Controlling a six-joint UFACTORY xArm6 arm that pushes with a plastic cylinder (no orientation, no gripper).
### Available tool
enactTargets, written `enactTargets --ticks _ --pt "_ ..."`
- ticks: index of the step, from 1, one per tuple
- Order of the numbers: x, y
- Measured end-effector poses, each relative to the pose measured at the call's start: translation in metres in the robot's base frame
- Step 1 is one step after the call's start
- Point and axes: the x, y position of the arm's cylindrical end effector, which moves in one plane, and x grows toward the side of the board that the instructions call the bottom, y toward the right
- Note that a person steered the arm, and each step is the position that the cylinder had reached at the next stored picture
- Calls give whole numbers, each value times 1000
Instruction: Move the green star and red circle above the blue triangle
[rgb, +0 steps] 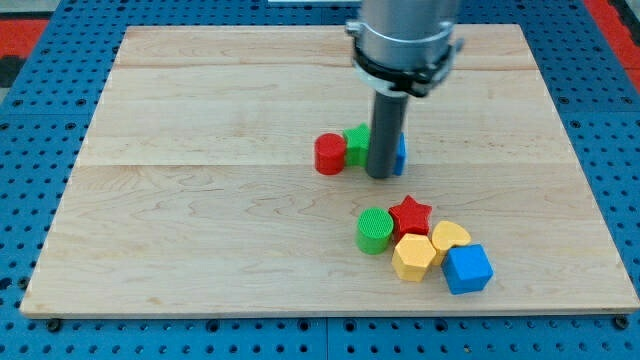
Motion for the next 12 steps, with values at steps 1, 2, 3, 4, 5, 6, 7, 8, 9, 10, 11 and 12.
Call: enactTargets --ticks 1,2,3,4,5,6,7,8,9,10,11,12 --pt "-10 -6" --pt "-29 65" --pt "-27 77" --pt "17 79" --pt "3 14" --pt "-30 -49" --pt "-51 -37" --pt "-83 -28" --pt "-88 -69" --pt "-98 -23" --pt "-107 3" --pt "-119 1"
